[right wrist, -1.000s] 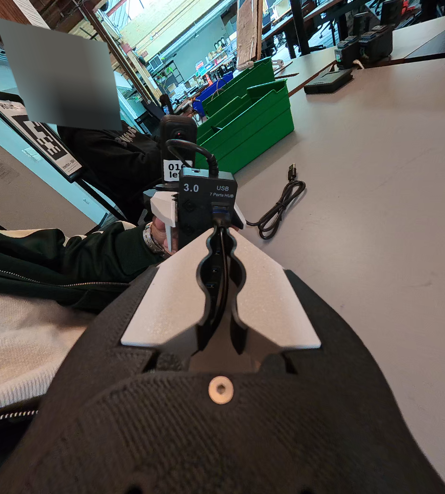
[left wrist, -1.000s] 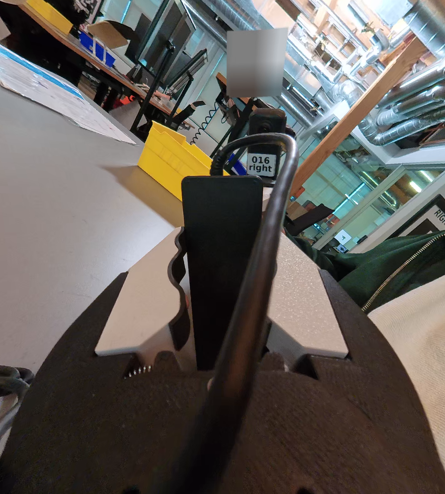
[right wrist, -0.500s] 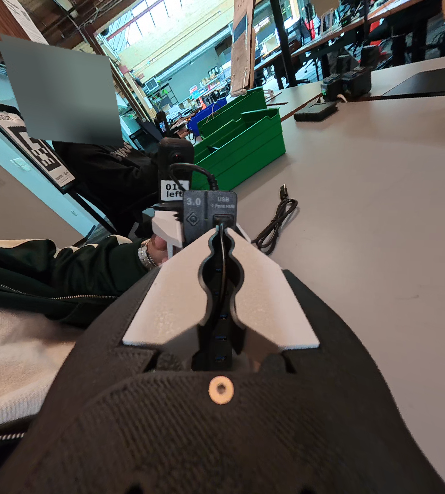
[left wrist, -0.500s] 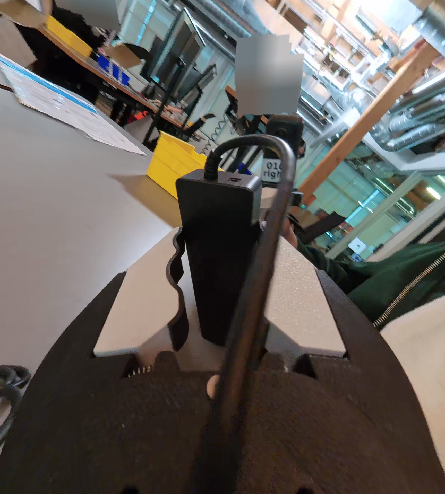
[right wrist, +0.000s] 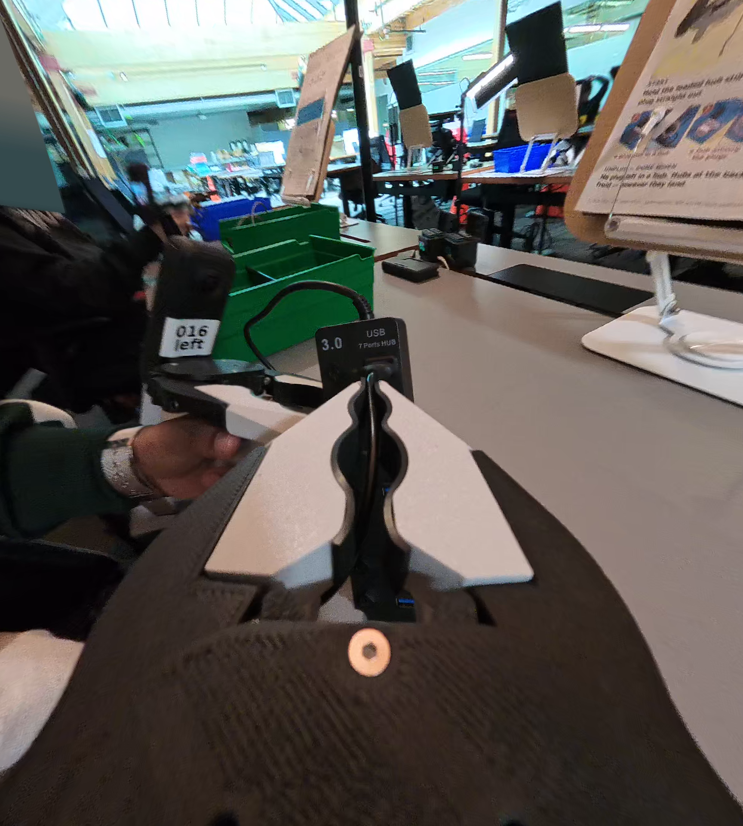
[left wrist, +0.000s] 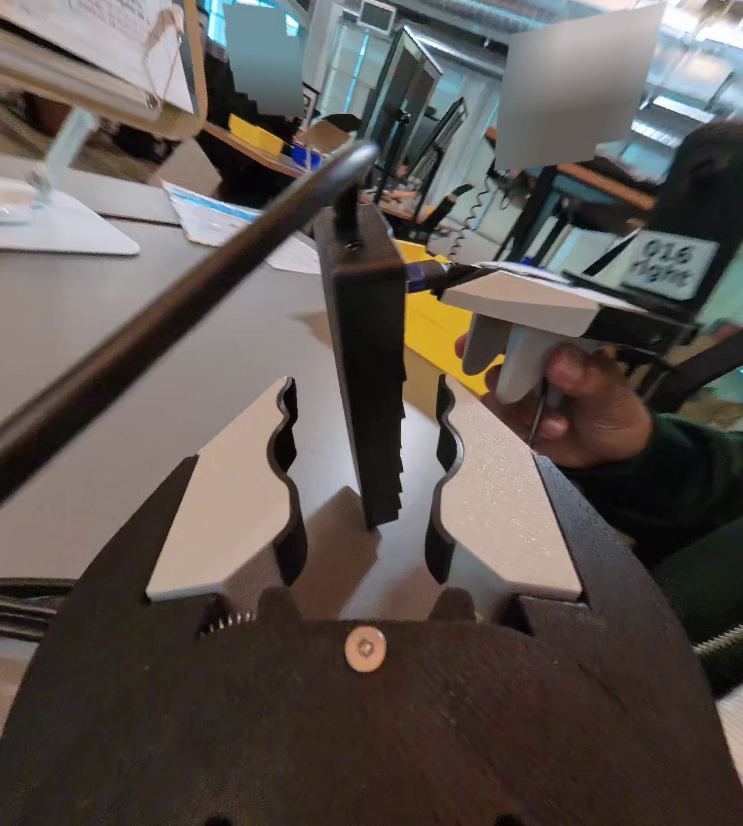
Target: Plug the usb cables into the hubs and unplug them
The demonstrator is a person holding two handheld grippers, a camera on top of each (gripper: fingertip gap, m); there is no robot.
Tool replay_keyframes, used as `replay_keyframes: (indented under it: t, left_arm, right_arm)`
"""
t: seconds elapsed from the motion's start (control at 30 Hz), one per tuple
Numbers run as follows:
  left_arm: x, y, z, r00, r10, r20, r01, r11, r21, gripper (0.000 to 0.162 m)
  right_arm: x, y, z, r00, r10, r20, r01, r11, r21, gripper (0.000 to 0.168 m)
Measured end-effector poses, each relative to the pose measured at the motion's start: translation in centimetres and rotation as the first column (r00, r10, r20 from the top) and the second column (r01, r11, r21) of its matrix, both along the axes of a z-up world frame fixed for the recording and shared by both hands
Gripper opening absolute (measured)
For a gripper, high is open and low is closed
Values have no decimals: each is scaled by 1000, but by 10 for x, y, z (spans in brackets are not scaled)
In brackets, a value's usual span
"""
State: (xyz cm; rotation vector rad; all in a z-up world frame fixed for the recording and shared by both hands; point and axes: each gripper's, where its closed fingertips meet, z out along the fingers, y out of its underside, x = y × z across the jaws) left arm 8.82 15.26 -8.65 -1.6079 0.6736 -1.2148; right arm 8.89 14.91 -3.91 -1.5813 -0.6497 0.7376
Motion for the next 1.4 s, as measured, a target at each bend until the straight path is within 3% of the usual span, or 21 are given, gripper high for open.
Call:
replay_keyframes:
  t: [0.13, 0.27, 0.37, 0.5, 0.6, 0.63, 1.03, 1.4]
  left_arm:
    - [-4, 5, 9, 990, 137, -20, -133, 980, 147, 26]
    - [-10, 8, 13, 991, 135, -2, -133, 983, 128, 22]
    - [-16, 13, 15, 985, 174, 5, -173, 977, 125, 21]
    - [-19, 15, 18, 965, 255, -54, -235, 940, 247, 21]
    - [-18, 11, 23, 954, 291, -73, -251, 908, 334, 26]
    - [-17, 9, 25, 953, 295, -70, -255, 904, 344, 21]
    - [-14, 6, 24, 965, 252, -75, -210, 910, 359, 21]
    - [-18, 7, 27, 943, 301, -141, -197, 848, 493, 21]
  right_arm:
    - [-21, -14, -1, 991, -25, 128, 8, 992, 129, 0]
    - [-24, -15, 1, 963, -137, 233, 64, 953, 297, 0]
    - [-16, -15, 11, 938, -252, 236, 124, 884, 451, 16]
    - [-15, -22, 19, 896, -370, 247, 147, 769, 622, 19]
    - [-18, -22, 15, 897, -365, 252, 154, 788, 596, 19]
    - [-17, -20, 15, 903, -354, 243, 161, 803, 573, 20]
    - [-22, -28, 11, 988, -88, 129, 35, 928, 370, 6]
    - [-24, -31, 8, 991, -41, 128, -3, 943, 331, 6]
